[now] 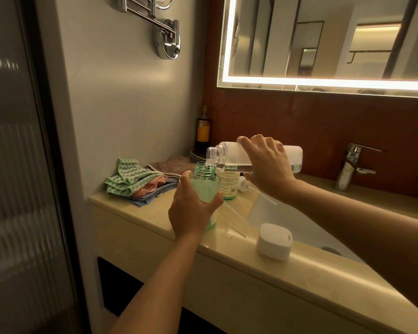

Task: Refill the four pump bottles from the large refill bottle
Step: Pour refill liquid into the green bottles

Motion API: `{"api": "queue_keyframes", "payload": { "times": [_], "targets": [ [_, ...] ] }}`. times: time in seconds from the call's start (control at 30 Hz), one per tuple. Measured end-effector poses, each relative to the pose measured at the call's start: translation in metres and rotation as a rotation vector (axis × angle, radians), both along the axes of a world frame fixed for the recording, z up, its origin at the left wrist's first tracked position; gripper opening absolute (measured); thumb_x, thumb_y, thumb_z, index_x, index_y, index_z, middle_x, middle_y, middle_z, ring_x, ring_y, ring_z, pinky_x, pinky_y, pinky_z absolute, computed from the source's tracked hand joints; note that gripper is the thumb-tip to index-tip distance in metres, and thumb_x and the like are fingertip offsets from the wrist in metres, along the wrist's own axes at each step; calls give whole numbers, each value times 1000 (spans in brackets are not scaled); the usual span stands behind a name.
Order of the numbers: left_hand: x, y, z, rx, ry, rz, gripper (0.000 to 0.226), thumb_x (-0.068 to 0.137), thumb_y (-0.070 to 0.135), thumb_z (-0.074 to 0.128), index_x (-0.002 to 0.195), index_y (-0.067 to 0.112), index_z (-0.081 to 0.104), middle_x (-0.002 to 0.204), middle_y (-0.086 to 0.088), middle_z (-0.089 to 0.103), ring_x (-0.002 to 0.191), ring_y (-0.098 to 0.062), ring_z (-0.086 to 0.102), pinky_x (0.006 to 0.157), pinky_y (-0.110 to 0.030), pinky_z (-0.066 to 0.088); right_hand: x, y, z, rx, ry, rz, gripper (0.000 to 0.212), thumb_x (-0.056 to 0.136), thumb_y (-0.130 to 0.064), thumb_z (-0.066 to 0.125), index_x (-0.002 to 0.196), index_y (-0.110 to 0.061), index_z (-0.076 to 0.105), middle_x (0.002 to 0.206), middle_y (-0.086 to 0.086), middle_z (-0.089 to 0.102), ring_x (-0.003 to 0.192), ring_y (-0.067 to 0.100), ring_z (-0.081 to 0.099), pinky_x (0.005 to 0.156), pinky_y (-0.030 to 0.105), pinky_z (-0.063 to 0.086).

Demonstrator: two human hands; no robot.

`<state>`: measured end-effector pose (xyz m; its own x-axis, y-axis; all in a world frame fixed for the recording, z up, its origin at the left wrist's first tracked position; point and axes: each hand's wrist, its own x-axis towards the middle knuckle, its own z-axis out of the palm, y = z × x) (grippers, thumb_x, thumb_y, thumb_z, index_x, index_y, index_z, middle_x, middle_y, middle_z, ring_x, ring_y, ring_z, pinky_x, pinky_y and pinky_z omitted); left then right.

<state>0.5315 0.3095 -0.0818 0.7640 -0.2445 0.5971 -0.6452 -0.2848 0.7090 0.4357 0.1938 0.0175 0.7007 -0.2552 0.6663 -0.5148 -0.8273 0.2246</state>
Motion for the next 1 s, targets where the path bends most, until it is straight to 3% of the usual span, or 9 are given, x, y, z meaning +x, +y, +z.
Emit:
{"api": "queue_keyframes", "payload": {
  "times": [0.67, 1.0],
  "targets": [
    [1, -1, -1, -10, -10, 3, 82, 70, 58, 67, 133, 20, 32, 125, -2, 53, 107, -19, 55, 69, -25, 40, 1, -1, 1, -17, 7, 1, 63, 79, -21, 68, 133, -19, 37, 123, 11, 48, 111, 30, 45, 99, 44, 34],
    [2, -1, -1, -10, -12, 3, 82, 69, 59, 67, 133, 20, 31, 126, -4, 53, 107, -20, 56, 71, -29, 48, 2, -3, 1, -25, 8, 1, 63, 79, -21, 68, 134, -19, 37, 123, 11, 48, 111, 30, 45, 99, 45, 34]
  ]
}}
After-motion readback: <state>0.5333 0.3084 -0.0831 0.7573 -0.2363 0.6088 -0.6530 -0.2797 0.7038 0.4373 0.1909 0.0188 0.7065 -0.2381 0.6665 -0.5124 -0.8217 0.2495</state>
